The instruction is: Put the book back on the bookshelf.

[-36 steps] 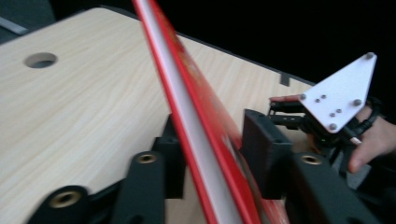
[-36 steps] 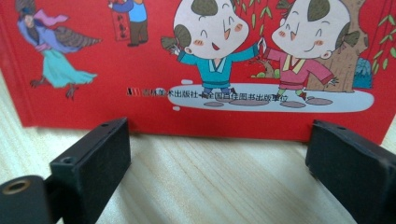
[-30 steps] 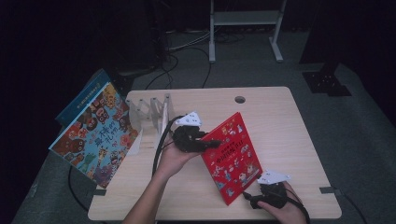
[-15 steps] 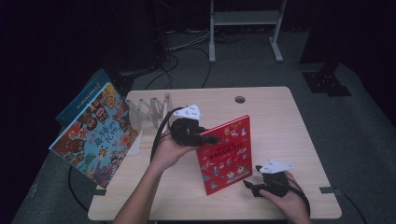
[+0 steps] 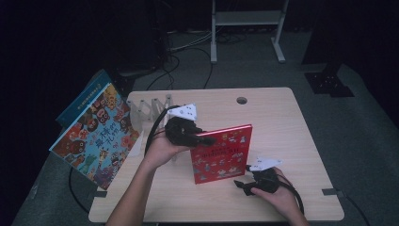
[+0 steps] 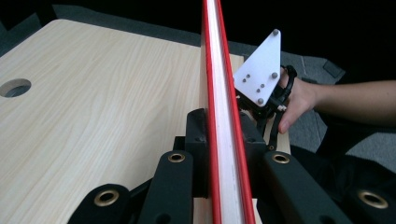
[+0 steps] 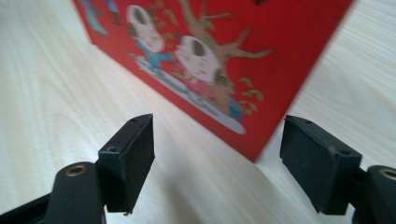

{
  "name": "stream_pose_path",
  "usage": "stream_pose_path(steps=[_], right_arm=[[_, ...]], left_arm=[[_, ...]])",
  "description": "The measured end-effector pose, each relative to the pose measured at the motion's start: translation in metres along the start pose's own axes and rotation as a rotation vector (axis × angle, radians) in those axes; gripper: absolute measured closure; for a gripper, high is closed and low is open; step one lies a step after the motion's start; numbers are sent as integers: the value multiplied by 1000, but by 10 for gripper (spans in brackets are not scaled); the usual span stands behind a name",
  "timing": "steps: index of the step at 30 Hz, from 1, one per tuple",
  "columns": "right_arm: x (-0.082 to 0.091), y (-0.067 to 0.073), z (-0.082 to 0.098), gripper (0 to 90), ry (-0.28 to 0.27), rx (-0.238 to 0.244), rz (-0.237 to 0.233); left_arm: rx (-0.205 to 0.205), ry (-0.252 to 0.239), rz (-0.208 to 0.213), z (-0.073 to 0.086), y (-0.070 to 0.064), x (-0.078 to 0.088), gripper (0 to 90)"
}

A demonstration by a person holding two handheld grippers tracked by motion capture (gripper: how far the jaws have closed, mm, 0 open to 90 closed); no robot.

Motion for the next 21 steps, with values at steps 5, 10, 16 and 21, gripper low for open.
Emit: stream_pose_path(steps=[5, 10, 16, 21], right_arm=[[-1, 3, 1, 250, -5, 14, 8], [-3, 7, 1, 240, 1, 38, 24], [-8, 17, 0, 244, 11, 67, 15], [-12, 24, -2, 245, 15, 102, 9]], left_arm=[[-34, -2, -5, -5, -2, 2, 681], [-80, 88, -18, -16, 0, -5, 630], [-122, 176, 3, -32, -3, -8, 629], [-157, 255, 15, -48, -10, -14, 631]])
Point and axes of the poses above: each handheld gripper's, and its own axes: x roughly backward along the jaws, z roughly out of its underside, y roughly to its left, the point moved 2 cm from there along -x, roughly forward along the jaws, and after that the axes turned 4 degrees about -y, right-handed, at the moved point
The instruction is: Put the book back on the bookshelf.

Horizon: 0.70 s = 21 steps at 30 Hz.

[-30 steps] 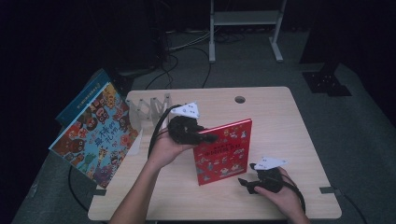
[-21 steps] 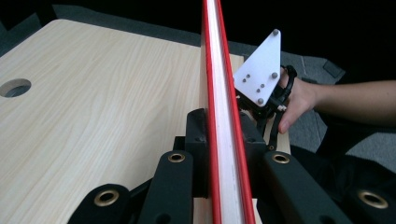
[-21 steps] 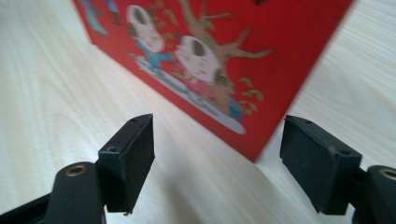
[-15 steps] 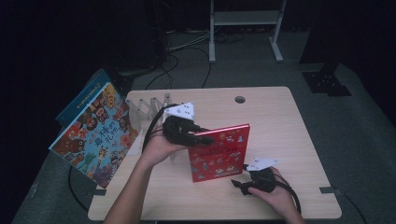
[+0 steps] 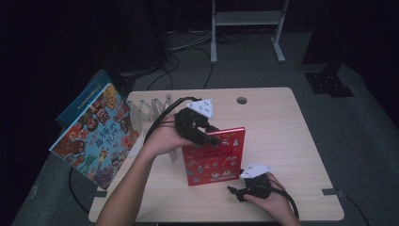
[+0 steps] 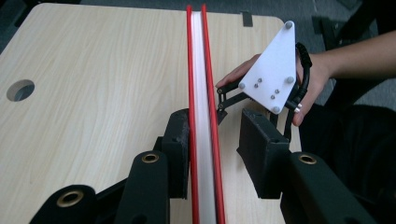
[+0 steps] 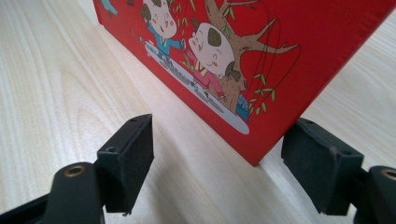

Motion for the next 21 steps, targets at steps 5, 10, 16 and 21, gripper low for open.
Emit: stream_pose_path(steps=[5, 10, 16, 21], right_arm=[[-1, 1, 0, 247, 5, 15, -2], [-1, 1, 0, 257, 5, 7, -7], [-1, 0, 1, 261, 7, 11, -5], [12, -13, 5, 249, -12, -20, 16]], left_arm=[[-7, 42, 9, -10, 1, -6, 646], [1, 79, 9, -17, 1, -8, 650], [-8, 99, 29, -25, 0, -19, 665], [-3, 124, 33, -27, 2, -25, 691]])
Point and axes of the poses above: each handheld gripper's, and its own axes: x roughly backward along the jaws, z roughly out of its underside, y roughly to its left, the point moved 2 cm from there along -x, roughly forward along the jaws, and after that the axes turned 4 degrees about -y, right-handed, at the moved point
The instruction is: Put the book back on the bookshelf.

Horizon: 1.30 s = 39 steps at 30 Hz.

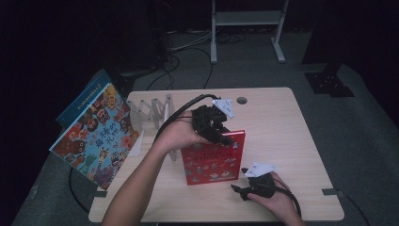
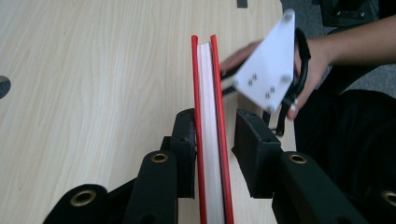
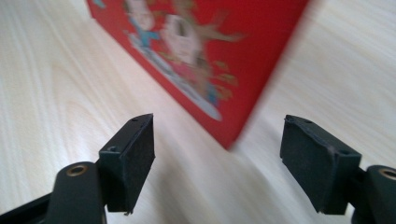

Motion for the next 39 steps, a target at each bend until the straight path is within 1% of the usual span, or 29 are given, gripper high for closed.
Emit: stream_pose_path(steps=[1, 4, 5, 8, 10, 12, 14, 15, 17, 19, 21, 23, 25, 28, 30, 35, 39], right_arm=[[3, -3, 1, 248, -1, -7, 7], [15, -19, 8, 243, -8, -61, 46], [18, -24, 10, 243, -7, -66, 61], [27, -39, 16, 243, -11, -105, 102], [32, -49, 19, 239, -14, -135, 127], [35, -59, 22, 230, -13, -168, 149], [36, -69, 24, 225, -5, -198, 171], [36, -75, 26, 225, 3, -215, 190], [36, -83, 28, 220, 18, -234, 214], [35, -90, 31, 219, 35, -245, 246], [33, -94, 33, 218, 52, -259, 257], [30, -97, 36, 217, 73, -262, 270], [27, -100, 37, 205, 84, -263, 272], [27, -103, 38, 207, 75, -271, 279], [26, -104, 38, 192, 70, -273, 284], [23, -106, 39, 135, 48, -270, 290], [22, -107, 39, 121, 52, -274, 289]], left_arm=[[4, 0, -3, 0, 1, 0, 695], [15, 12, -7, -1, 2, -1, 718], [18, 16, -10, -1, 2, -2, 734], [38, 19, -2, -1, 2, -2, 767], [55, 19, 13, -1, 1, -1, 782], [63, 29, 7, -2, -1, 0, 787], [63, 40, 1, -1, -4, 1, 789], [59, 44, -5, 0, -4, 3, 789], [61, 41, -16, 2, -6, 7, 790], [79, 34, -25, 6, -5, 14, 790], [91, 24, -30, 9, -5, 20, 790], [105, 13, -38, 13, -5, 28, 790], [117, 2, -44, 18, -5, 36, 790], [136, -8, -58, 25, -6, 46, 790], [145, -9, -69, 30, -7, 52, 790], [169, -15, -84, 47, -12, 70, 790], [199, -22, -101, 62, -16, 85, 790]])
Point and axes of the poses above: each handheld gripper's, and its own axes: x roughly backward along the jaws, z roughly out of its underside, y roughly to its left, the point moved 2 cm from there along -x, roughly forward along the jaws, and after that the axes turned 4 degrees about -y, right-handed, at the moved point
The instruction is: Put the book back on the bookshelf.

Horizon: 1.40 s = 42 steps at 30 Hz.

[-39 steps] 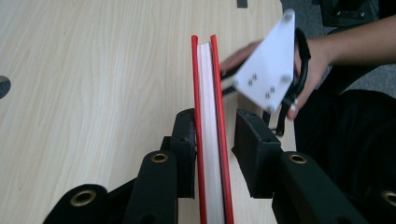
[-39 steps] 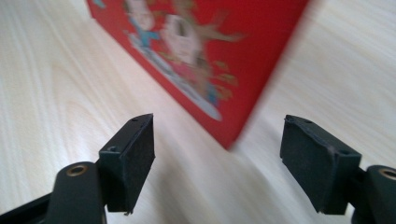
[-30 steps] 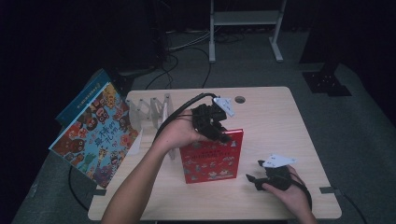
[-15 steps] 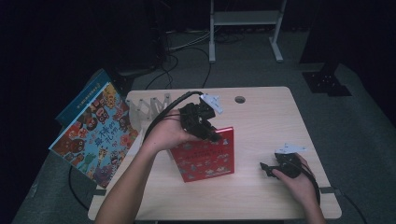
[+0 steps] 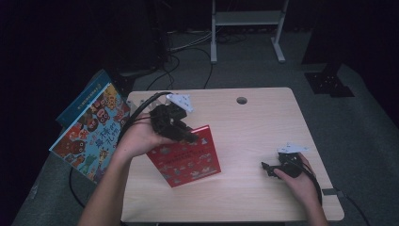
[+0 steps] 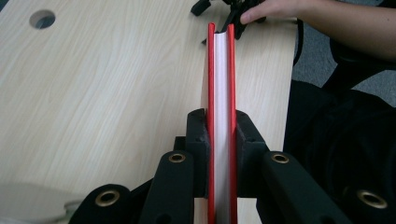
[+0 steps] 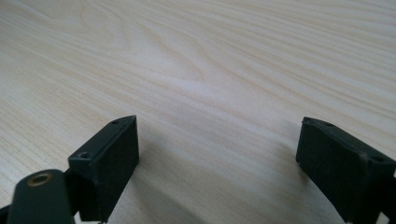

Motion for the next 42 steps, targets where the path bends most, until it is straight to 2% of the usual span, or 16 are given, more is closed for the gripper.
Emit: stream_pose_path(steps=[7, 25, 32, 39, 42], right_arm=[[-1, -2, -1, 121, 0, -6, 9], [-2, -3, -2, 121, 0, -6, 6], [-2, -3, -2, 121, 0, -6, 7], [-2, -3, -2, 122, 0, -6, 7], [-2, -3, -2, 122, 1, -6, 7]], left_arm=[[57, -22, -35, 28, 3, 28, 791], [222, -34, -185, 97, 10, 93, 790], [290, -34, -238, 116, 20, 107, 790], [364, -39, -330, 125, 37, 116, 790], [394, -26, -367, 126, 47, 117, 791]])
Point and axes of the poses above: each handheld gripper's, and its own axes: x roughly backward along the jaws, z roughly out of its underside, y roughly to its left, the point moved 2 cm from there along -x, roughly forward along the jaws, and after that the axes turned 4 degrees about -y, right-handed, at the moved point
